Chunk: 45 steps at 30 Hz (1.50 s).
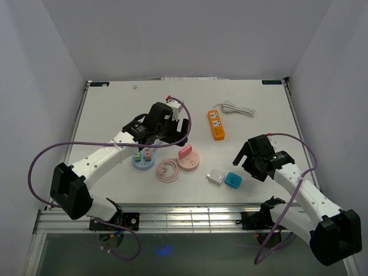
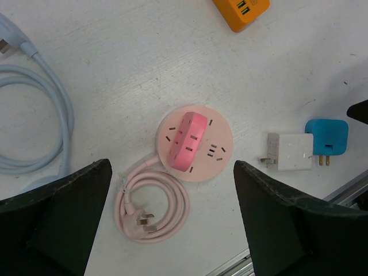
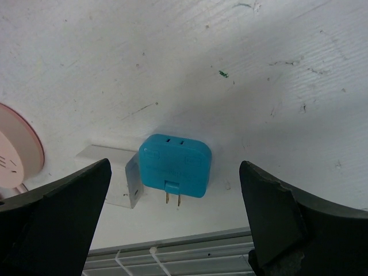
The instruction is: Insert the plug
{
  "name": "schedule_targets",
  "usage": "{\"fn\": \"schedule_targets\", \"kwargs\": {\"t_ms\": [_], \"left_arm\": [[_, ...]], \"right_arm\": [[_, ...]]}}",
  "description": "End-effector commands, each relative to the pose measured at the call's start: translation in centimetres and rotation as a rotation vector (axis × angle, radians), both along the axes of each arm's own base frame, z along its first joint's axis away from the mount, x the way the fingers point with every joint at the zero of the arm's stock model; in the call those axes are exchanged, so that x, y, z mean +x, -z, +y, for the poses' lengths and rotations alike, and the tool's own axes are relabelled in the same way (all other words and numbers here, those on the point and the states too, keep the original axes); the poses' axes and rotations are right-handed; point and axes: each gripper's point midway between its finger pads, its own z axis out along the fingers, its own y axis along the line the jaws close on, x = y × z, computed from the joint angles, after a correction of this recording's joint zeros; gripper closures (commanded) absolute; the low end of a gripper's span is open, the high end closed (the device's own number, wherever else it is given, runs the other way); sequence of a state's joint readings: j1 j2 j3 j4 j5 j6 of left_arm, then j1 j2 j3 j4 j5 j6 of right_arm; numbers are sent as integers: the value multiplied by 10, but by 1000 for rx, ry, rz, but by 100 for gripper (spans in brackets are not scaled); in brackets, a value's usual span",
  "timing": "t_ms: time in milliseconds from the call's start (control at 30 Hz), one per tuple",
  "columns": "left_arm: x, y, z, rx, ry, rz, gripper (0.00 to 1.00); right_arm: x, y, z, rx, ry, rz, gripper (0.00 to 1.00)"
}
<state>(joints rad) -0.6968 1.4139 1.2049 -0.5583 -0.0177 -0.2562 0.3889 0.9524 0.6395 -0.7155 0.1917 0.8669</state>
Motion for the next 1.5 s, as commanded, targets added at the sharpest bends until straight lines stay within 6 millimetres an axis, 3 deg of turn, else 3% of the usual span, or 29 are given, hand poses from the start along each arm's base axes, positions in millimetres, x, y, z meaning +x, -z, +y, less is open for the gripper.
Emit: {"fn": "schedule_targets", "kwargs": {"t_ms": [0,333,1000,1167,1300,1467], "left_arm": [[-3,-21,0,-61,0,-40,2],[-8,-18,-3,-70,30,-24,2],[-8,-8,-1,-48,36,-11,2],[-9,-8,-2,-51,47,-6,2],[-10,-7,-2,-50,59,-5,2],[-10,-9,-5,-58,73,1,2]], "right_arm": [[-5,6,4,13,52,21,2],[-11,32,26,7,17,75,2],[-14,58,22,-66,21,152,0],[-14,61,22,-81,14,162,16],[-10,58,25,-61,-2,130,35],[-7,51,31,-32,-48,101,43]]}}
